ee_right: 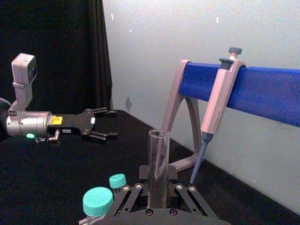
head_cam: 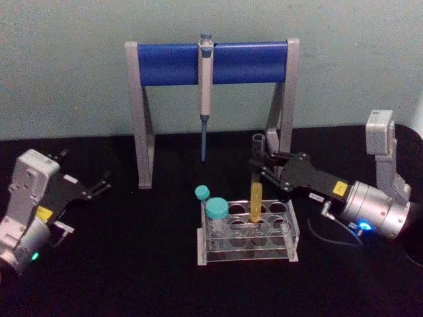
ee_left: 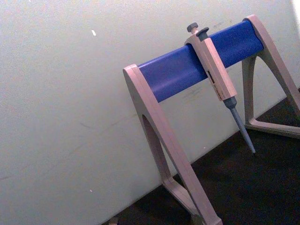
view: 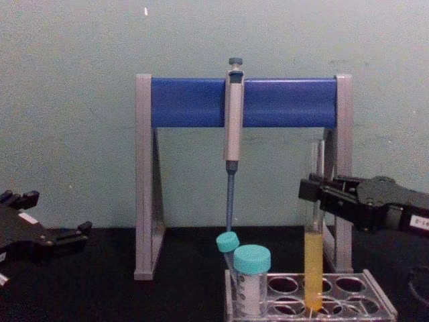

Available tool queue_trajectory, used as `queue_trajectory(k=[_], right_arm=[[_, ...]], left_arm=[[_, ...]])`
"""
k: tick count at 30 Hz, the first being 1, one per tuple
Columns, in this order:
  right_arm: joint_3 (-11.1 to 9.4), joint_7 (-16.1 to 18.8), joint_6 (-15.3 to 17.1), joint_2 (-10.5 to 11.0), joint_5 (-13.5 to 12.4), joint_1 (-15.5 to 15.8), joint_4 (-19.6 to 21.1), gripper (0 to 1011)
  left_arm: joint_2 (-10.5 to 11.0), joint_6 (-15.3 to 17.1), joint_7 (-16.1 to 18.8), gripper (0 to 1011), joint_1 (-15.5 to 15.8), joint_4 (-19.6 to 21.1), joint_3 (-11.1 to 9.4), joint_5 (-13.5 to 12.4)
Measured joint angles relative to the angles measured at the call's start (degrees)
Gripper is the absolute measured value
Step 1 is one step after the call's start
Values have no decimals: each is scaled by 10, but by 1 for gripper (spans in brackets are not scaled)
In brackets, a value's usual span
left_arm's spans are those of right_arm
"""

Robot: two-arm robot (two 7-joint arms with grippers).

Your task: Pick up the test tube from the test tube rack, shake it, then place it back into the test tube rack.

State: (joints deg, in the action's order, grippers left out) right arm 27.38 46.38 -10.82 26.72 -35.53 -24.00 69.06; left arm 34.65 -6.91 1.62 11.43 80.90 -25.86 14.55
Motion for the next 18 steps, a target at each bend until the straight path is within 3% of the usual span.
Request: queue_trajectory(k=[18], right_arm=[[13,-5,12,-7,21,-12,-20,229]], left_arm=[[0,0,0,1001,0,0,0,0]])
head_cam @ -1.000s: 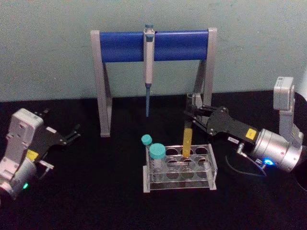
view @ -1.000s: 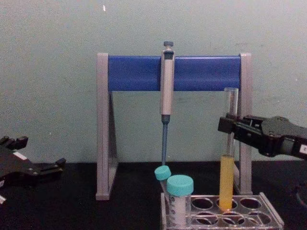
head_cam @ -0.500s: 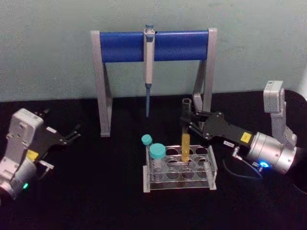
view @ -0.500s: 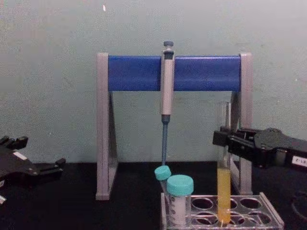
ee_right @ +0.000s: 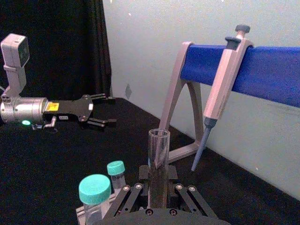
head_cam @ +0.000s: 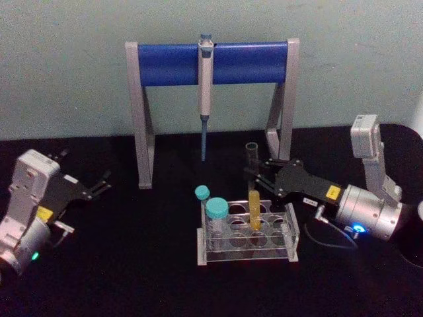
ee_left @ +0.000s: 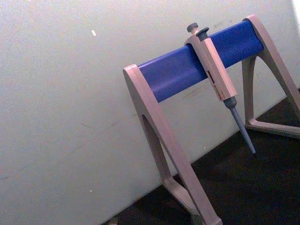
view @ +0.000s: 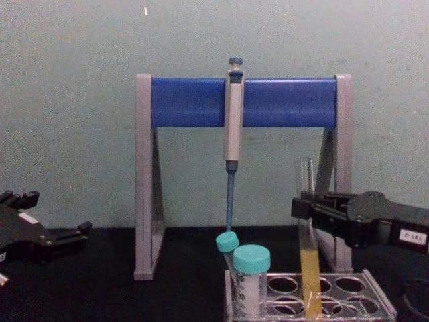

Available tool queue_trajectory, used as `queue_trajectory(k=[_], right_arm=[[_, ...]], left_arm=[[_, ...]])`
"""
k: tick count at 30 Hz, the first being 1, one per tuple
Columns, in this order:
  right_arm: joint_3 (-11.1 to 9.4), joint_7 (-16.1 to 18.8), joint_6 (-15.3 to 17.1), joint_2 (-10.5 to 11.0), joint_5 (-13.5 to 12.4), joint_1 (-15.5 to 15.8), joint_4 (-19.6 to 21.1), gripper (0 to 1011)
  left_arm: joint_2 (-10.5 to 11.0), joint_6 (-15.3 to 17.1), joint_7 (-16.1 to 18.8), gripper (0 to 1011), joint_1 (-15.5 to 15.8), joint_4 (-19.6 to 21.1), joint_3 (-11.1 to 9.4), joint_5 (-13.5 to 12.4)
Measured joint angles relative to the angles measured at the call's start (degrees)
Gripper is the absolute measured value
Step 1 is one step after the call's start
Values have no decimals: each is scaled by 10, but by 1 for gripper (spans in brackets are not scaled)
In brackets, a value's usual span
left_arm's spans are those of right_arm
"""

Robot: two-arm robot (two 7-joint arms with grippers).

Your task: Pick up the test tube from the test tube rack, shake it, then place it back into the test tube rack.

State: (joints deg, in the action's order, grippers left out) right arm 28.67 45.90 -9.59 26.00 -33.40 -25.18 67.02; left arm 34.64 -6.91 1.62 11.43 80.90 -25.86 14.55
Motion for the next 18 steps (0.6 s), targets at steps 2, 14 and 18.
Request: queue_trajectory(k=[2,14,18], right_arm=[[2,-1,2,-1,3,-2,-3,229],[6,-3,10,-3,10,-5,-8,229],[7,-3,12,-3,12,-5,-9,229]], left_arm=[[0,0,0,1001,0,0,0,0],[0,0,0,1001,0,0,0,0],[0,0,0,1001,0,0,0,0]])
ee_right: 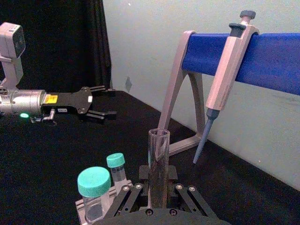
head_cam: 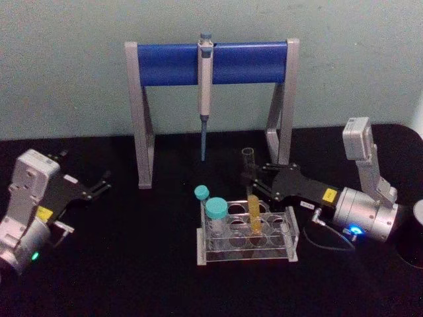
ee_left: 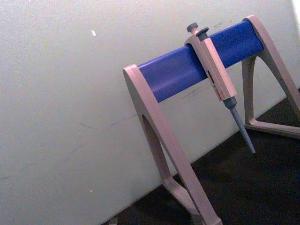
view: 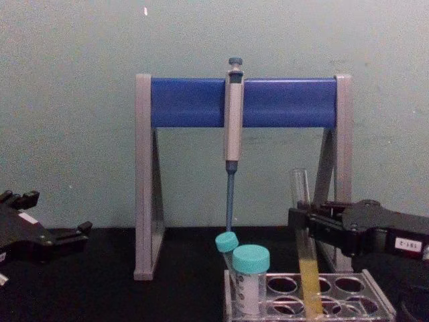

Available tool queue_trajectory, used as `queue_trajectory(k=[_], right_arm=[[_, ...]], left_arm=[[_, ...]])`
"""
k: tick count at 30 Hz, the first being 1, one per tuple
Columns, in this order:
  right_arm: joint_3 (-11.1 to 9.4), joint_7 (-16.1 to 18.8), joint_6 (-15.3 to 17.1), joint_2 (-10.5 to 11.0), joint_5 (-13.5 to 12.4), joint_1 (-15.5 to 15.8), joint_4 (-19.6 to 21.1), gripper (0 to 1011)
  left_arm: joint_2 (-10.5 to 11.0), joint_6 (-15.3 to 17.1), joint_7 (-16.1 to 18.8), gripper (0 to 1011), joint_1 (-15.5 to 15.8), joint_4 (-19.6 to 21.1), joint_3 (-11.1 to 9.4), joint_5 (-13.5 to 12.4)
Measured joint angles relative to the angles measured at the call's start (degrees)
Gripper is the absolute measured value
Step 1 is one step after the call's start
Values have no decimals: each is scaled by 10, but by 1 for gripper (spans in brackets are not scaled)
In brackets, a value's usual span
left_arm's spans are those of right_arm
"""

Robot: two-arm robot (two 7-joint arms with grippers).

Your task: Pick up the test tube from the test tube rack, shake it, then place it back into the test tube rack.

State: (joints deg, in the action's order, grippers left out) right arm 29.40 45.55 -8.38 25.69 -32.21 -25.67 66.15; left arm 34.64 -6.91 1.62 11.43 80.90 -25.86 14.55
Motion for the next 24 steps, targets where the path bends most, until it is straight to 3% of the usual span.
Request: queue_trajectory(k=[24], right_arm=[[1,-5,4,0,5,-2,0,229]], left_arm=[[0,0,0,1001,0,0,0,0]])
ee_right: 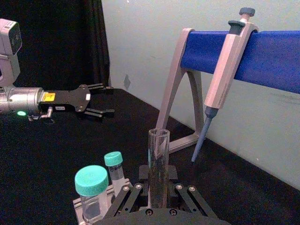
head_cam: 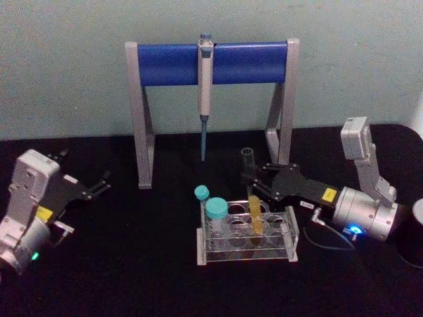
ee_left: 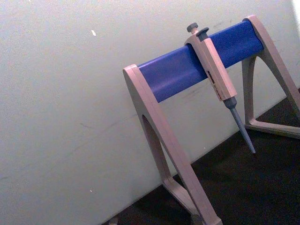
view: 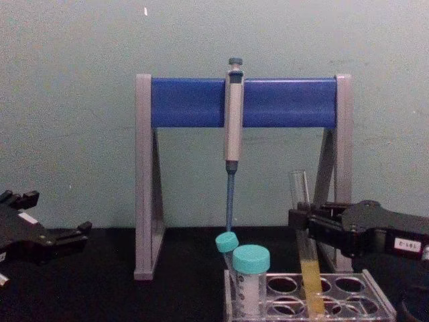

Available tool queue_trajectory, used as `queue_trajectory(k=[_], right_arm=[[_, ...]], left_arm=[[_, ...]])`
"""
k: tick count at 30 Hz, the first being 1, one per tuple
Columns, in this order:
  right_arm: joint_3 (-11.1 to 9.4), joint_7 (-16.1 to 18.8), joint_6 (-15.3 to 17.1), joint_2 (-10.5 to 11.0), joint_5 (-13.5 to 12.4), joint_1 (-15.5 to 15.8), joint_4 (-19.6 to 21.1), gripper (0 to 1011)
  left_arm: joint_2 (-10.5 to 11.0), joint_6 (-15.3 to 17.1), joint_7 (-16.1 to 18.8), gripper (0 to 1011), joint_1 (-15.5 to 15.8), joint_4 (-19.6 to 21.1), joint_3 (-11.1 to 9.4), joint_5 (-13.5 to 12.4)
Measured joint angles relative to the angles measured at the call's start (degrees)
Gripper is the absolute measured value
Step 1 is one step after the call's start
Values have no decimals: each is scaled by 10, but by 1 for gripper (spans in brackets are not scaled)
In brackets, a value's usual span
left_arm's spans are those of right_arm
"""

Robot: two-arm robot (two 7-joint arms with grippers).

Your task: Pick up the test tube from the test tube rack, shake it, then place it back into the test tube rack.

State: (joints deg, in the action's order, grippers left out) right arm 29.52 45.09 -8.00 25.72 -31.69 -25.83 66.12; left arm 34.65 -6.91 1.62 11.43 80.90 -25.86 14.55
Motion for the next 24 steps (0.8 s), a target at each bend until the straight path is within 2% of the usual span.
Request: queue_trajectory(k=[5,9,10,11,15,17,18,20,21,24], right_arm=[[0,0,0,0,0,0,0,248],[0,0,0,0,0,0,0,367],[0,0,0,0,0,0,0,425],[0,0,0,0,0,0,0,425],[0,1,-1,0,0,0,0,570],[0,1,-1,0,0,0,0,607],[0,1,-1,0,0,0,0,667],[0,1,-1,0,0,0,0,700],[0,1,-1,0,0,0,0,766],[0,1,-1,0,0,0,0,827]], left_arm=[[0,0,0,1001,0,0,0,0],[0,0,0,1001,0,0,0,0],[0,0,0,1002,0,0,0,0],[0,0,0,1001,0,0,0,0],[0,0,0,1001,0,0,0,0],[0,0,0,1001,0,0,0,0],[0,0,0,1001,0,0,0,0],[0,0,0,1001,0,0,0,0],[0,0,0,1001,0,0,0,0],[0,0,0,1001,0,0,0,0]])
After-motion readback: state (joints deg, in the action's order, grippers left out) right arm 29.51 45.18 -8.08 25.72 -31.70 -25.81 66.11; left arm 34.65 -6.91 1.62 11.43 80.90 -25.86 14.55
